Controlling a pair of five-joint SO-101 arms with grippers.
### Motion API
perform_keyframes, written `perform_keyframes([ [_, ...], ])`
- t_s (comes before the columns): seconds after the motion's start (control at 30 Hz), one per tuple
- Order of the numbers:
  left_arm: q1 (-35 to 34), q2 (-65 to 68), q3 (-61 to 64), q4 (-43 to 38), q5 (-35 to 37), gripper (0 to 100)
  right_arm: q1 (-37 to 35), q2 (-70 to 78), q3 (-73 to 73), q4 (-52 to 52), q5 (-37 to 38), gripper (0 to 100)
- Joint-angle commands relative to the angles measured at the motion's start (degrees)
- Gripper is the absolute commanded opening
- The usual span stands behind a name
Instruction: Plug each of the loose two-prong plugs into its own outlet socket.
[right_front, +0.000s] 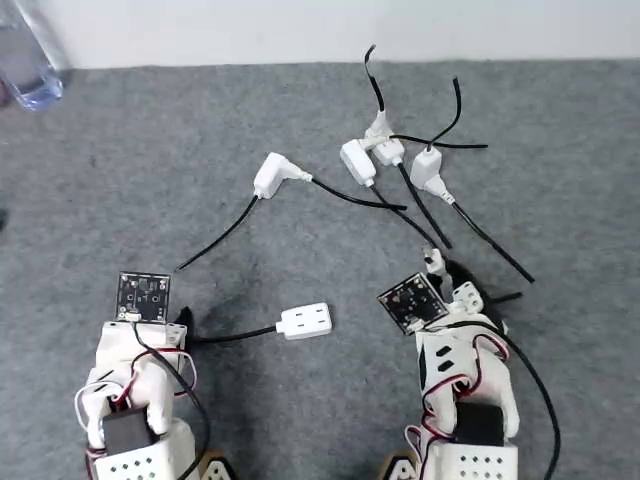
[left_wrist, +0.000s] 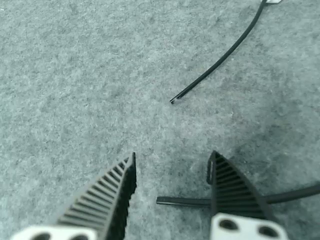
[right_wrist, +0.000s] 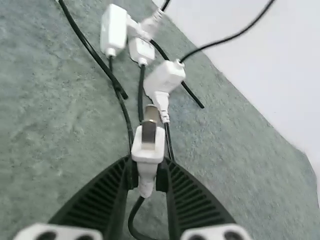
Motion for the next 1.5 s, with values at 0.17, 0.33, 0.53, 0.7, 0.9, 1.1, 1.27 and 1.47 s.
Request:
perform_keyframes([
  [0.17,0.0,-0.7,-0.31,0.35,-0.35,22,-0.4,-0.84,0.7,2.59,-0.18,20.1],
  [0.33,0.0,-0.7,-0.31,0.26,-0.35,22,-0.4,-0.92,0.7,2.59,-0.18,23.4],
  [0.53,0.0,-0.7,-0.31,0.09,-0.35,22,-1.71,-0.84,0.7,6.99,2.81,29.4],
  [0.7,0.0,-0.79,-0.31,-0.09,-0.53,22,-11.38,-0.92,-0.18,17.36,13.1,41.8],
  [0.9,0.0,-0.79,-0.31,-0.97,-0.35,22,-18.15,-0.92,-8.18,24.04,13.36,42.1],
  [1.1,0.0,-0.79,-0.31,-0.97,-0.35,22,-11.12,-0.57,-10.73,16.4,13.36,42.0],
  [1.27,0.0,-0.7,-0.31,-0.88,-0.35,22,-4.09,1.54,-3.34,0.22,13.45,42.0],
  [1.47,0.0,-0.7,-0.31,-0.79,-0.35,22,-4.09,7.69,-1.58,-4.79,10.37,42.0],
])
